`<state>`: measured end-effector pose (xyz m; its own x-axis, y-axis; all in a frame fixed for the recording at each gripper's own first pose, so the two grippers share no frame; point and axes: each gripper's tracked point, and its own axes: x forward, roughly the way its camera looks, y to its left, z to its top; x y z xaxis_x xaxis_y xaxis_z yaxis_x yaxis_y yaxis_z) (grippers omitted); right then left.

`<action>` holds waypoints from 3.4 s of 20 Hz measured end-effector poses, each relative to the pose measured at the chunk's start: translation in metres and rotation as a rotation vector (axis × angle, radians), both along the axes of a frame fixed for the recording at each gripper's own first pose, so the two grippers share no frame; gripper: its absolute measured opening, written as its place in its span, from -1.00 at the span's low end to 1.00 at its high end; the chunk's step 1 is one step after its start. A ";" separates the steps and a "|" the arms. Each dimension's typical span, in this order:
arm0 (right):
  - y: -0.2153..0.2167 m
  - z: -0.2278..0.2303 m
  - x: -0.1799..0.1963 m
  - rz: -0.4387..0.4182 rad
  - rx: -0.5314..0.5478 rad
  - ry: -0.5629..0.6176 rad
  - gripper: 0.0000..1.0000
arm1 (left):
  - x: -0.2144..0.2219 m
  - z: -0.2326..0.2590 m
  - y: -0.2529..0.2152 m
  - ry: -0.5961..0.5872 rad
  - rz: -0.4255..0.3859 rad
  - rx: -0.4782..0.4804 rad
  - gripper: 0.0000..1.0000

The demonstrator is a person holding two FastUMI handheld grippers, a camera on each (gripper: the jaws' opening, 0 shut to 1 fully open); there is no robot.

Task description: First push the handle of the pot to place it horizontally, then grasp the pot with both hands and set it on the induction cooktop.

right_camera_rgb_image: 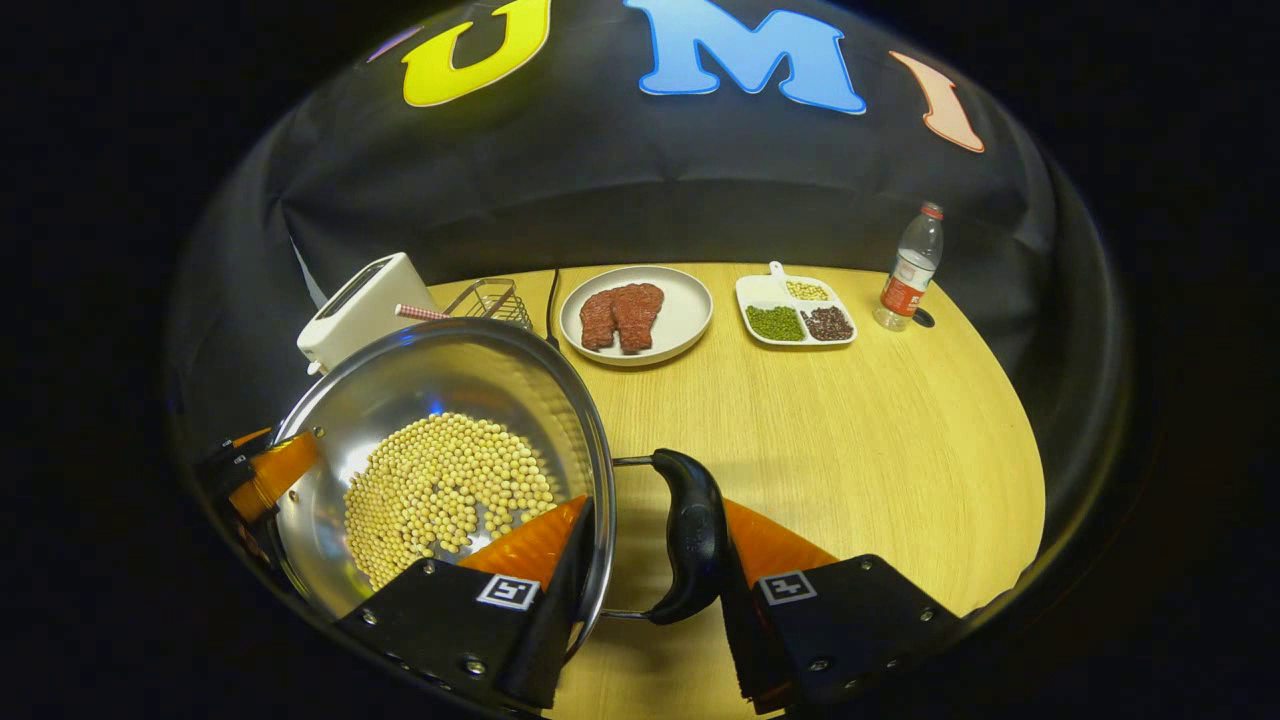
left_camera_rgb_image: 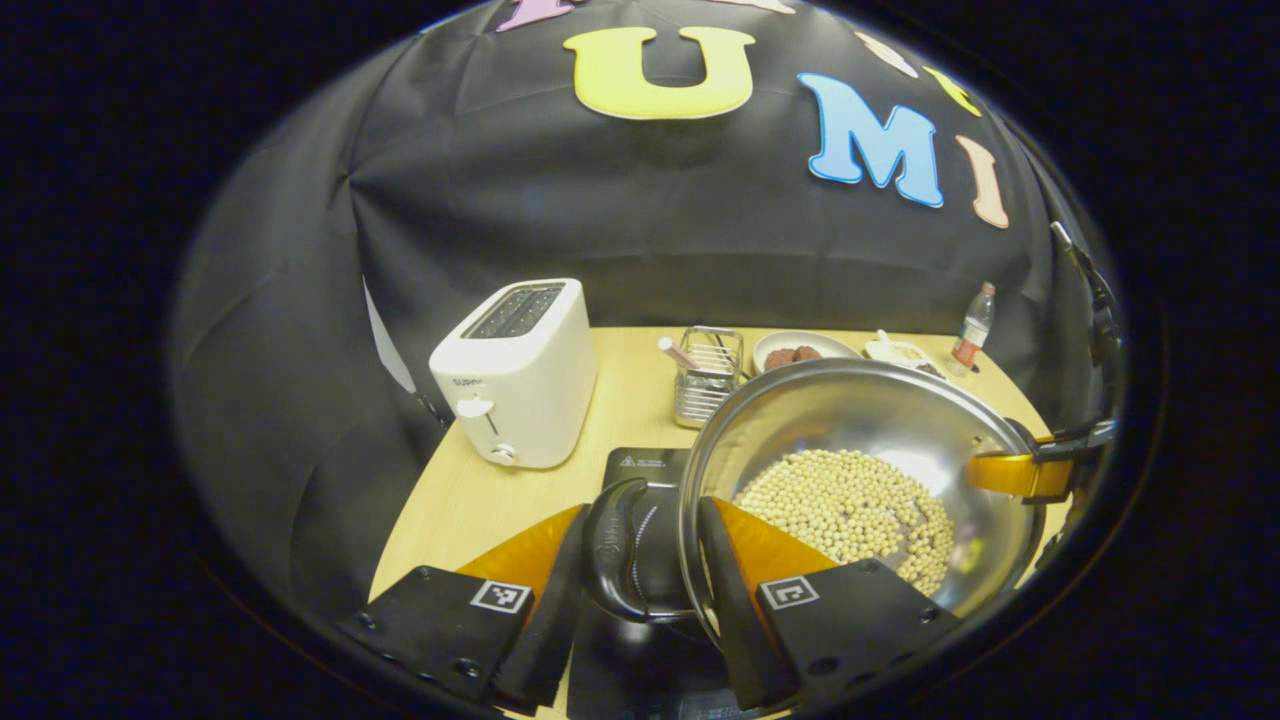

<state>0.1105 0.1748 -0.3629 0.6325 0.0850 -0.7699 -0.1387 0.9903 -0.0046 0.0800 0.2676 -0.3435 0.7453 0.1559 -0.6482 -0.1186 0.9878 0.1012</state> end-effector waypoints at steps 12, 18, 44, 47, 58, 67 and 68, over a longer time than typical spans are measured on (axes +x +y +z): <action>0.035 -0.030 0.012 0.014 -0.015 0.028 0.30 | 0.011 -0.037 0.044 0.015 0.015 -0.039 0.39; 0.040 -0.036 0.009 0.003 -0.020 0.028 0.30 | 0.014 -0.052 0.053 0.026 0.010 -0.054 0.31; 0.005 0.082 0.018 0.011 0.017 -0.382 0.77 | -0.018 0.089 0.041 -0.274 0.100 -0.028 0.91; -0.010 0.137 0.011 0.028 0.046 -0.484 0.77 | -0.015 0.154 -0.001 -0.383 0.083 -0.024 0.91; -0.158 0.317 -0.047 -0.060 0.054 -0.729 0.89 | -0.035 0.311 -0.240 -0.629 -0.018 -0.096 0.93; -0.257 0.380 -0.087 -0.096 0.048 -0.812 0.90 | -0.061 0.350 -0.351 -0.675 -0.085 -0.092 0.97; -0.263 0.381 -0.090 -0.097 0.051 -0.815 0.90 | -0.062 0.351 -0.358 -0.673 -0.088 -0.086 0.95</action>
